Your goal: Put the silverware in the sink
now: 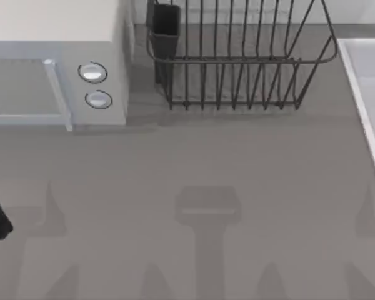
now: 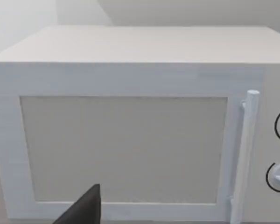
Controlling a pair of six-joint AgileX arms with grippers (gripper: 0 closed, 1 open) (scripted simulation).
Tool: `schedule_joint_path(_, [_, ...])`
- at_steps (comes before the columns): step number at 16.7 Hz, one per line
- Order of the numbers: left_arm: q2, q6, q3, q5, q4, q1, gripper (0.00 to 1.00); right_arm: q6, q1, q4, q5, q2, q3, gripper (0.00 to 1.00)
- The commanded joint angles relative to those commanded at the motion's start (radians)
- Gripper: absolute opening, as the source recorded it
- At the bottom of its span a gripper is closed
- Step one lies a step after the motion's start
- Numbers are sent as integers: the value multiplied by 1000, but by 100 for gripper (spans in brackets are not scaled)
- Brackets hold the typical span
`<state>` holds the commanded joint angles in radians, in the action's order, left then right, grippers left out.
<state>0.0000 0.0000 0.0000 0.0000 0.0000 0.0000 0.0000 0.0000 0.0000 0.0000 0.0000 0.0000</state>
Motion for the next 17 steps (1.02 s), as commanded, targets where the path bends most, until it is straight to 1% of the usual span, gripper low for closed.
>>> schedule_joint_path(2, [0, 0, 0, 0, 0, 0, 100, -1, 0, -1, 0, 1, 1, 100])
schedule_joint_path(4, [0, 0, 0, 0, 0, 0, 100, -33, -15, -27, 0, 33, 29, 100])
schedule_joint_path(7, [0, 0, 0, 0, 0, 0, 100, -161, -64, -120, -5, 158, 128, 100])
schedule_joint_path(10, [0, 0, 0, 0, 0, 0, 100, -379, -136, -265, -12, 371, 267, 100])
schedule_joint_path(17, [0, 0, 0, 0, 0, 0, 100, -1039, -338, -677, -27, 1011, 624, 100])
